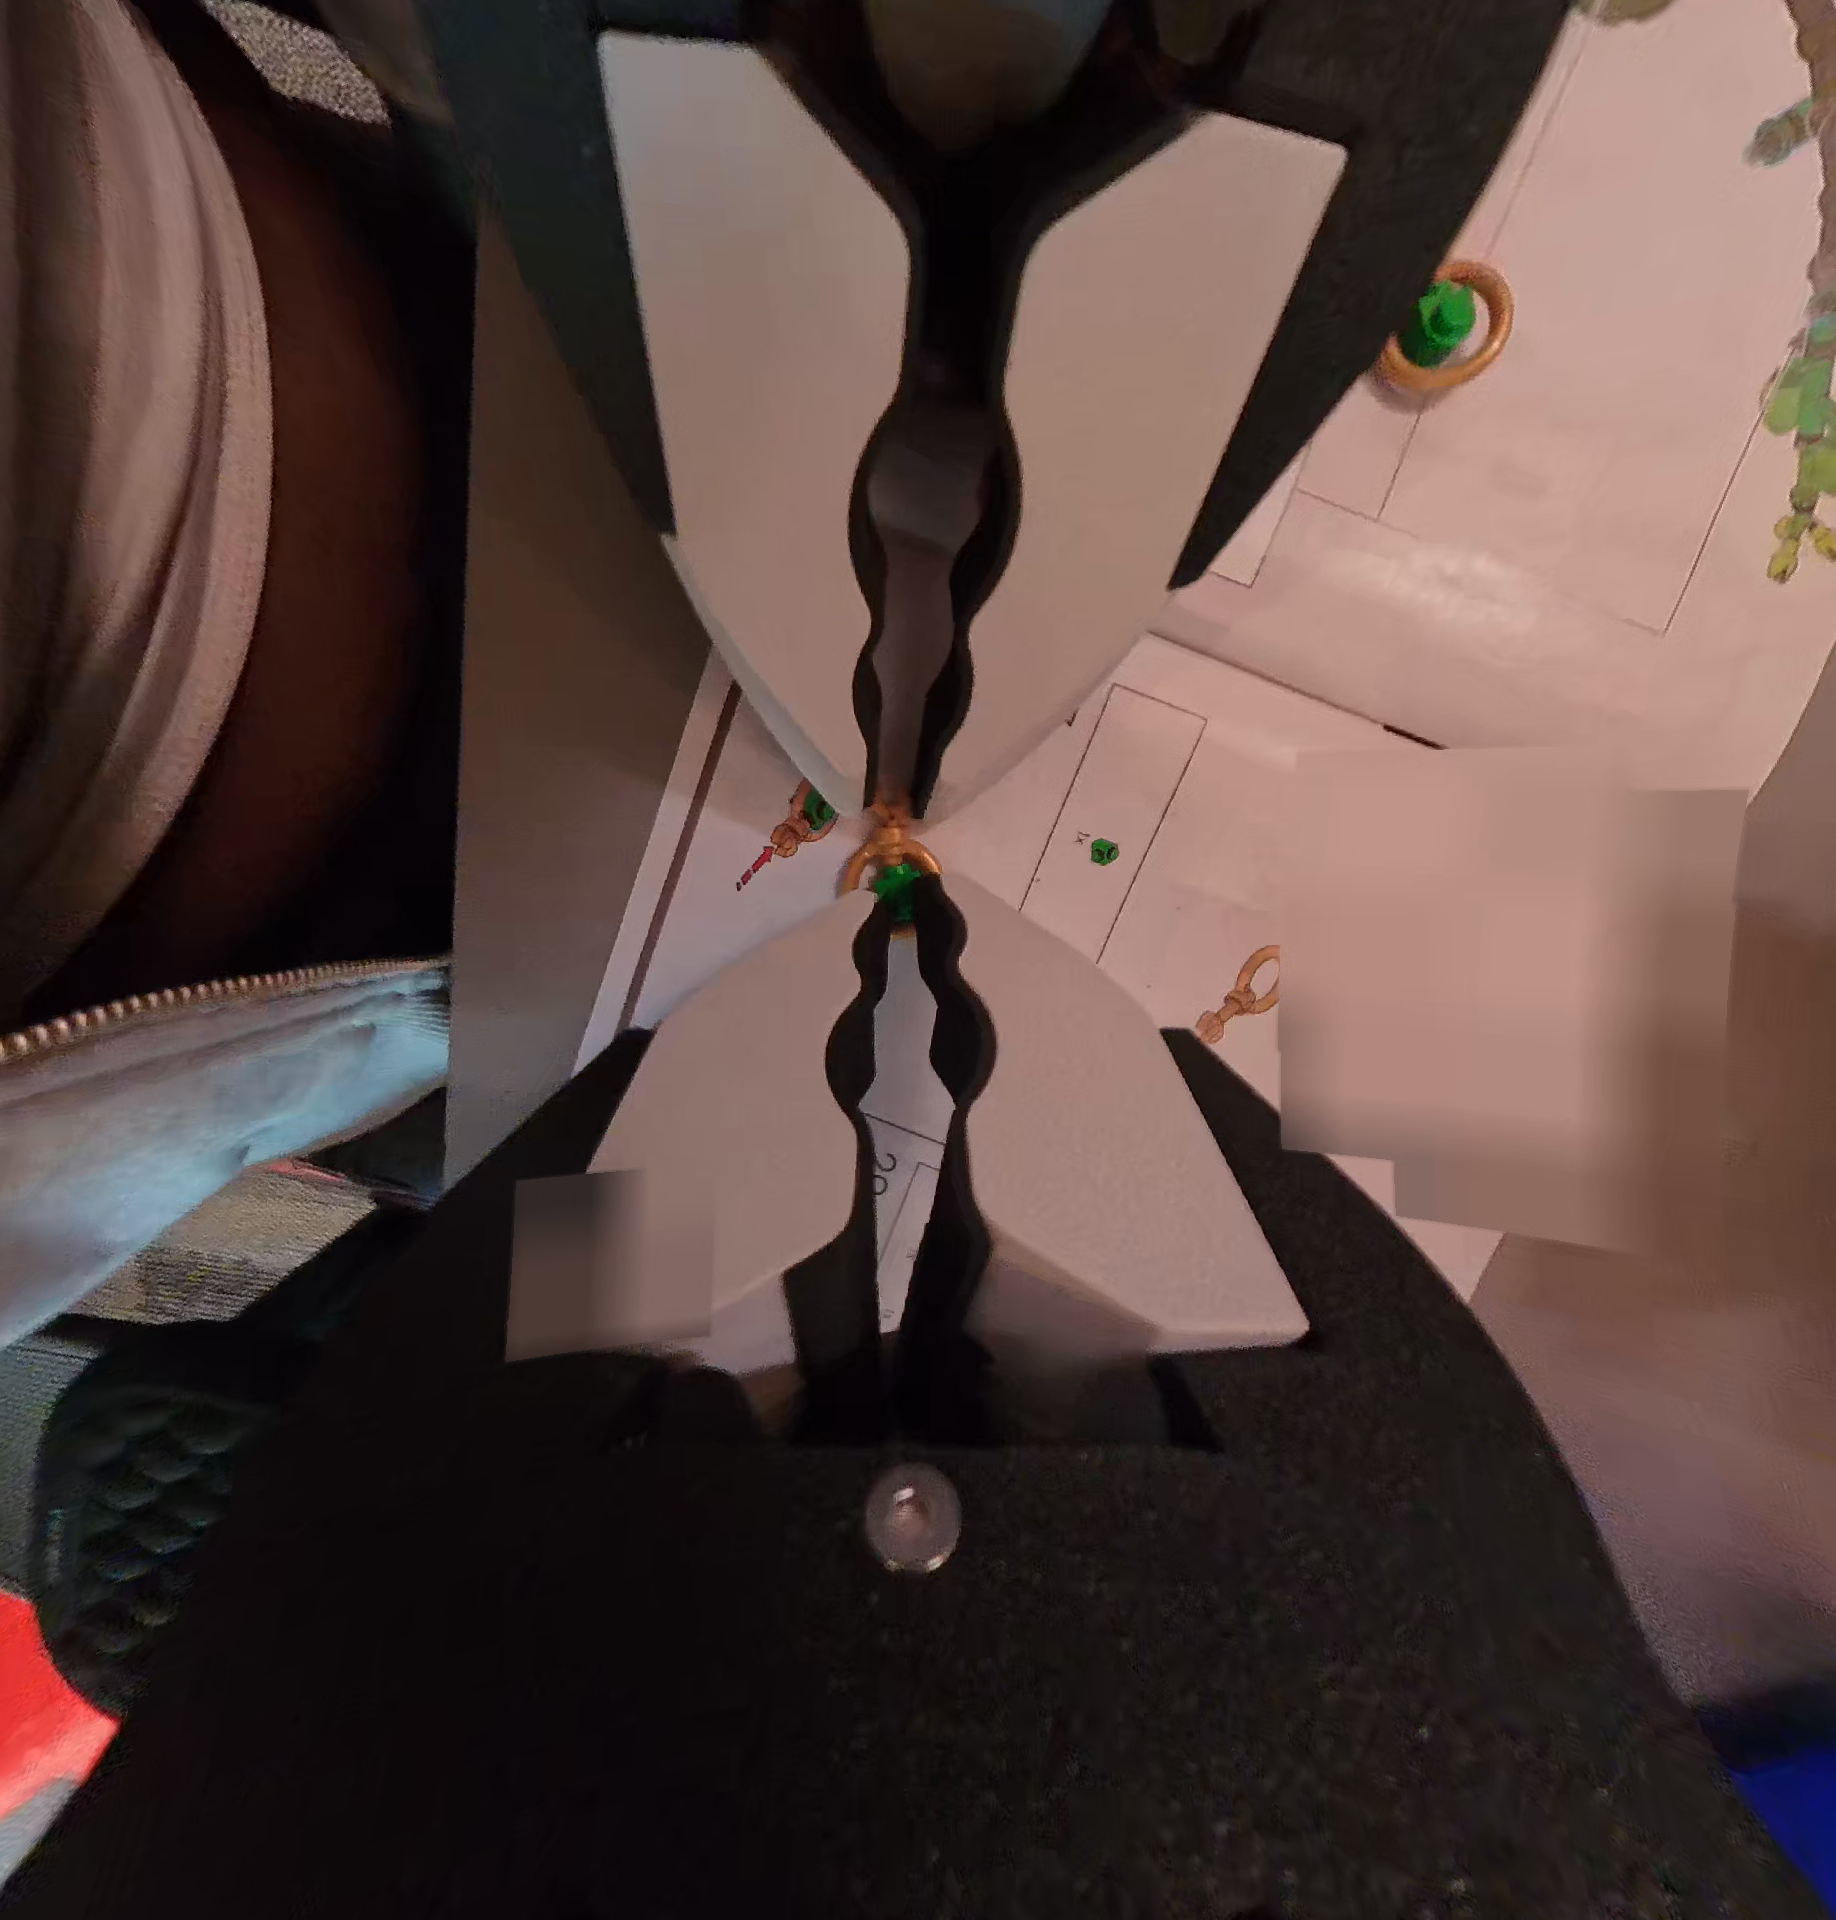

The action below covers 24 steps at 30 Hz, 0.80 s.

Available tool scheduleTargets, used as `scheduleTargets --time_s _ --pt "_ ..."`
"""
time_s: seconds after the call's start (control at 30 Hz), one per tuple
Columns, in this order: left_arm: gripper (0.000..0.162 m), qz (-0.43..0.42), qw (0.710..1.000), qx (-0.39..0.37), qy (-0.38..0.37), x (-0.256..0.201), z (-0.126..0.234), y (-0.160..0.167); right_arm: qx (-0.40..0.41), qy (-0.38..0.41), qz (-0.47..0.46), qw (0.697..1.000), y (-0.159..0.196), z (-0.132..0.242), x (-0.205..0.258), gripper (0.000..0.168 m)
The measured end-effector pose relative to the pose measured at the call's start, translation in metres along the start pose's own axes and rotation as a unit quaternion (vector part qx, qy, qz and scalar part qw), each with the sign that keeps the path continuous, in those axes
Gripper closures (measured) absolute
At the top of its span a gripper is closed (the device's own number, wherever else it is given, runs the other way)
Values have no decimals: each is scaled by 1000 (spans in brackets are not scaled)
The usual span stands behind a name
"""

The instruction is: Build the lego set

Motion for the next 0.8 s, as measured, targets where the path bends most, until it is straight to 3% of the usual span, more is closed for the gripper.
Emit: scheduleTargets --time_s 0.1,0.23,0.67,0.8 --pt "155 16 1000 0 -12 -1 0 0 -4 -2 -77 997 -1 0 0 163" --pt "155 25 999 -3 -24 -2 0 0 -9 22 -103 994 0 -1 4 163" --pt "156 28 999 -13 -8 -1 1 -1 -40 55 -89 994 0 -2 8 163" --pt "156 19 1000 -13 -6 -1 1 -1 -83 41 -70 993 5 -3 7 163"
Point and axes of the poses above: each gripper's, where its closed fingertips meet, z back along the fingers, y out of its underside, x = y × z across the jaws, the point moved 6 cm from there along z, back along the fingers, and after that the axes turned 11 degrees about -y, right-handed, at the moved point
